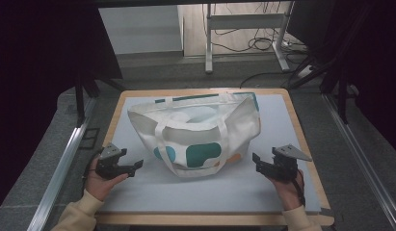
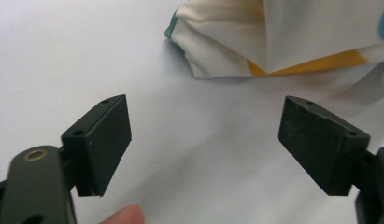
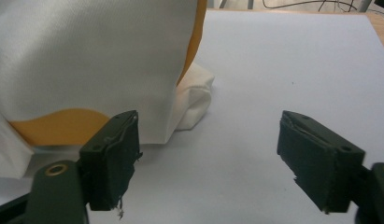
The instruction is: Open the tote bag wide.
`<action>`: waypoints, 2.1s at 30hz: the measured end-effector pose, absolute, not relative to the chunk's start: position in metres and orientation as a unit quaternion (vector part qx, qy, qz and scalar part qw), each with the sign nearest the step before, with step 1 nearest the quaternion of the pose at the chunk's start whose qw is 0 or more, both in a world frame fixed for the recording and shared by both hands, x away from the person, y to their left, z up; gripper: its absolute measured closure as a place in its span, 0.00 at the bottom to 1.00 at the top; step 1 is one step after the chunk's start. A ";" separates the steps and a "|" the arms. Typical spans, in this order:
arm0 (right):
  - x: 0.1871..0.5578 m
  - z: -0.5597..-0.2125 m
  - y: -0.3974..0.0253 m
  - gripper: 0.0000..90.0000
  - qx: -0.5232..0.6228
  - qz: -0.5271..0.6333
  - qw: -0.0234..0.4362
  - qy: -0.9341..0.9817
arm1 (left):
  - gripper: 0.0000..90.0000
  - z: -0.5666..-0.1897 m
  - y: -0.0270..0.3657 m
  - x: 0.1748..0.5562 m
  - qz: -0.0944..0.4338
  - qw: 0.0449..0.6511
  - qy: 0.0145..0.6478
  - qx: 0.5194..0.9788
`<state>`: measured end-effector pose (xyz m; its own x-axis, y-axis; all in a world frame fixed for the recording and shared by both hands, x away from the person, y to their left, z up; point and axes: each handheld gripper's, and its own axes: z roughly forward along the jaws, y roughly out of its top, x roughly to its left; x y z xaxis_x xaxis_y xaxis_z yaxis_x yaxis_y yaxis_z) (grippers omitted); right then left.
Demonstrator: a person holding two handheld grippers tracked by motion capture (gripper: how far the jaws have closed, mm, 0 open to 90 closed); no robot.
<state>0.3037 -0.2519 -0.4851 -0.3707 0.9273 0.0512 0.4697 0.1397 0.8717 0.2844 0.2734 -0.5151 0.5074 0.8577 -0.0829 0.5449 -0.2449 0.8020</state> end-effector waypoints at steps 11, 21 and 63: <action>0.302 -0.493 -0.262 0.47 0.492 0.444 0.243 0.708 | 0.46 -0.510 0.276 0.282 0.178 0.440 0.443 0.761; 0.288 -0.482 -0.265 0.92 0.478 0.459 0.247 0.707 | 0.98 -0.490 0.284 0.263 0.154 0.485 0.426 0.748; 0.392 -0.332 -0.161 0.99 0.375 0.471 0.248 0.759 | 1.00 -0.346 0.228 0.354 0.180 0.504 0.388 0.751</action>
<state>0.3917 -0.1611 -0.3320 -0.5956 0.8029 -0.0224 0.3369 0.2750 0.9005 0.3536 0.2277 -0.3461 0.6345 0.7633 -0.1212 0.4012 -0.1913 0.8958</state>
